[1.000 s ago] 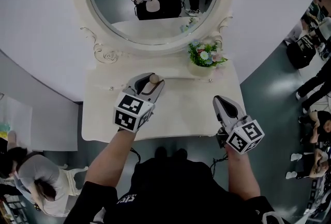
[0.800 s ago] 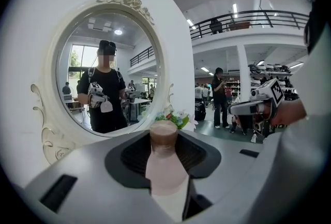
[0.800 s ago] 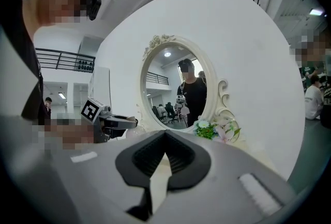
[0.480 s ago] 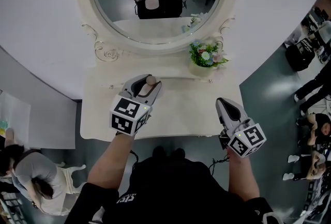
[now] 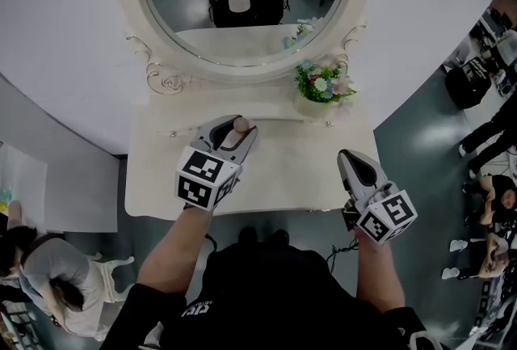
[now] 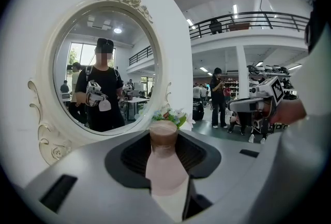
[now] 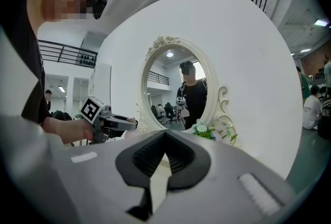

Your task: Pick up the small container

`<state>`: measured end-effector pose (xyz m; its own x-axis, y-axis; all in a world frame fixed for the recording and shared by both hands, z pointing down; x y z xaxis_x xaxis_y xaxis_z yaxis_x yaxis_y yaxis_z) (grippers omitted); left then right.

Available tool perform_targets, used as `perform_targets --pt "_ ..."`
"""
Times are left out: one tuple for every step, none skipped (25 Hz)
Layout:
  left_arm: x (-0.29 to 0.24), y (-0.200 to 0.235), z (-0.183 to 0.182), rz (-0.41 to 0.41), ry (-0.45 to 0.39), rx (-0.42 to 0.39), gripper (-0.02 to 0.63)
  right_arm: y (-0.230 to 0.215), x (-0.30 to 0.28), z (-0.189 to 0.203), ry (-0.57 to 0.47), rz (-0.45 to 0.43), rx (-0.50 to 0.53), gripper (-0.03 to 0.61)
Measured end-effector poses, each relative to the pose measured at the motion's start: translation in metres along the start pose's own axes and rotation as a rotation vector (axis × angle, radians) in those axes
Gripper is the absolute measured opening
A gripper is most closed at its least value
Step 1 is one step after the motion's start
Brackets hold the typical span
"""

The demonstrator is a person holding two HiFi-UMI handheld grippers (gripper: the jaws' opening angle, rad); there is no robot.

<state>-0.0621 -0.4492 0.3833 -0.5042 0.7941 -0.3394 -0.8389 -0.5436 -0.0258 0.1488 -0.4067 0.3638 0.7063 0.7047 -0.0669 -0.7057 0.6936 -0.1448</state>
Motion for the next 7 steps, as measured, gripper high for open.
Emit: perform_targets --pt "0.0003 0.0002 -0.0001 0.001 0.000 -0.001 0.147 0.0002 0.0000 -0.0002 -0.001 0.001 -0.001 0.009" --pt "0.0007 0.0003 -0.0001 0.002 0.000 -0.001 0.147 0.0004 0.0001 -0.0005 -0.002 0.001 -0.002 0.009" --pt "0.0012 0.0004 -0.0002 0.003 0.000 -0.002 0.147 0.0006 0.0001 -0.0008 -0.004 0.002 -0.003 0.009" --pt "0.0015 0.0006 -0.0003 0.004 0.000 -0.002 0.147 0.0007 0.0001 -0.0011 -0.005 0.003 -0.003 0.009" --pt "0.0018 0.0007 -0.0006 0.004 0.000 -0.003 0.147 0.0006 0.0001 -0.0015 -0.006 0.004 -0.004 0.009" --pt "0.0019 0.0007 -0.0010 0.005 -0.001 -0.004 0.147 0.0004 0.0000 -0.0019 -0.007 0.006 -0.005 0.009" --pt "0.0021 0.0008 -0.0014 0.006 -0.001 -0.005 0.147 0.0001 -0.0001 -0.0022 -0.007 0.008 -0.005 0.009"
Point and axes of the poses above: the fingertips, and each gripper's own axes: x backward along the fingers, y to its left, z out of its underside, the point moved 1 cm from there along x, backward along the fingers, and after that the axes turned 1 degree about y, right-handed, at the moved point
